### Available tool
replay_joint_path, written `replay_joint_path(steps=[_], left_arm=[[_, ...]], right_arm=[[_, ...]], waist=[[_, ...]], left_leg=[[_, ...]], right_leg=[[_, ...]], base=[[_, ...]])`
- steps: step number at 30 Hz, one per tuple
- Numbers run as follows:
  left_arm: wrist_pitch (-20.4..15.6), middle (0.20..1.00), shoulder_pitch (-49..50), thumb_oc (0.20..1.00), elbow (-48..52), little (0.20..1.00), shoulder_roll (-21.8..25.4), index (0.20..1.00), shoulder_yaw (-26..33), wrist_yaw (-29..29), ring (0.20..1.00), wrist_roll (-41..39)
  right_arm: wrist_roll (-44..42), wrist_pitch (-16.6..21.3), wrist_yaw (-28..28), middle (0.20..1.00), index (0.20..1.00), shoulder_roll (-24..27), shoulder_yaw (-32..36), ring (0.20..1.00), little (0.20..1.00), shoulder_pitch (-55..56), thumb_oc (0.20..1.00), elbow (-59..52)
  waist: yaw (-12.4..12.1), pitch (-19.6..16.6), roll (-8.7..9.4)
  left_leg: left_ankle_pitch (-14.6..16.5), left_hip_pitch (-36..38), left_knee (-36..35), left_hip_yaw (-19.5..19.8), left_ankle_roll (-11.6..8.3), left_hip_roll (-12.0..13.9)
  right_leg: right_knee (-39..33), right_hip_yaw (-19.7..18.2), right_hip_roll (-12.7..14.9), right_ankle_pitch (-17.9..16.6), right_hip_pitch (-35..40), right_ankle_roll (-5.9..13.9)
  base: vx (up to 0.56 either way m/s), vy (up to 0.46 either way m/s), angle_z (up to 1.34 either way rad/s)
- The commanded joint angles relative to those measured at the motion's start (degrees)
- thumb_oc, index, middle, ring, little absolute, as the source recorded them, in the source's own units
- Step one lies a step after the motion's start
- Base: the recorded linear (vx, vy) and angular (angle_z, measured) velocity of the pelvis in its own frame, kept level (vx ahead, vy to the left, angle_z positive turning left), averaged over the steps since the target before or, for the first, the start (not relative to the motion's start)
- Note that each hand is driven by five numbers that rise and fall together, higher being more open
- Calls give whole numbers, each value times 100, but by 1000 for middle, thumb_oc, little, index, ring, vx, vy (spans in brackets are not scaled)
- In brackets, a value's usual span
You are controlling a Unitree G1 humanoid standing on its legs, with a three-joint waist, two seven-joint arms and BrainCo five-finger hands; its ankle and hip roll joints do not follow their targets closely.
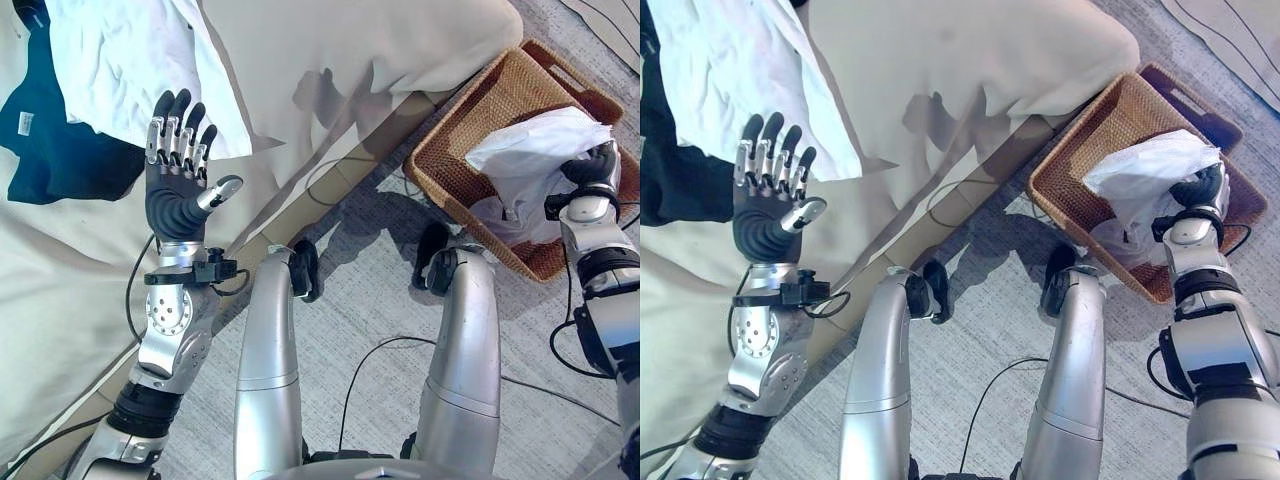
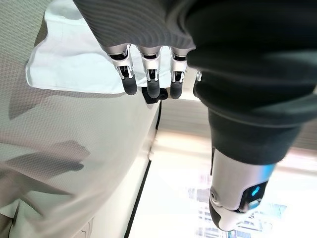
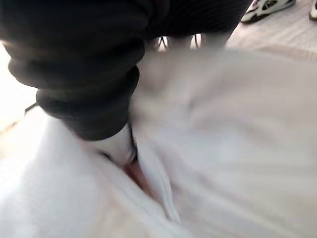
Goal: Pick up clothes into the bucket
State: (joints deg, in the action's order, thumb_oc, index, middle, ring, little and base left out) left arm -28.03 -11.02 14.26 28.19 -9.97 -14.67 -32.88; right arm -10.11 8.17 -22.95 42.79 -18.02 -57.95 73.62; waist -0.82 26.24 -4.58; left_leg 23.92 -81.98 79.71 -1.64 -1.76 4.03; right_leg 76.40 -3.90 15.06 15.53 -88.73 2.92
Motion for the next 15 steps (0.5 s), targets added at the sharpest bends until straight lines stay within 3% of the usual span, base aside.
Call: replay_joint_path(steps=[1, 6, 13, 15], left_arm=[[-236, 1000, 287, 1000, 462, 1000, -125, 1000, 312, 10, 1000, -120], [-249, 1000, 231, 1000, 423, 1000, -152, 1000, 344, 4, 1000, -83], [-284, 1000, 49, 1000, 280, 1000, -250, 1000, 362, 126, 1000, -115], [-284, 1000, -67, 1000, 136, 1000, -290, 1000, 349, 197, 1000, -128]], right_arm=[[360, 28, 0, 1000, 1000, 50, -342, 1000, 1000, -8, 1000, 201], [679, 41, 117, 1000, 1000, 31, -571, 1000, 1000, 64, 1000, 43], [1011, 54, 325, 1000, 1000, -62, -754, 1000, 1000, 276, 1000, -60], [1089, 47, 533, 1000, 1000, -76, -812, 1000, 1000, 382, 1000, -5]], waist=[[98, -402, 16], [112, -494, 54], [109, -721, 122], [92, -815, 148]], left_leg=[[-10, -98, -99, -103, 166, -182], [-77, -63, -274, -87, 165, -202], [-330, 403, -1123, -39, 156, -197], [-495, 738, -1652, 6, 139, -193]], right_leg=[[-27, -230, -150, 110, 212, 62], [-200, -192, -144, 58, 276, 77], [-1038, -1, -94, -145, 800, 123], [-1515, 129, -59, -252, 1173, 170]], base=[[0, 0, 0], [0, 0, 0], [-58, -2, 2], [-82, -1, -3]])
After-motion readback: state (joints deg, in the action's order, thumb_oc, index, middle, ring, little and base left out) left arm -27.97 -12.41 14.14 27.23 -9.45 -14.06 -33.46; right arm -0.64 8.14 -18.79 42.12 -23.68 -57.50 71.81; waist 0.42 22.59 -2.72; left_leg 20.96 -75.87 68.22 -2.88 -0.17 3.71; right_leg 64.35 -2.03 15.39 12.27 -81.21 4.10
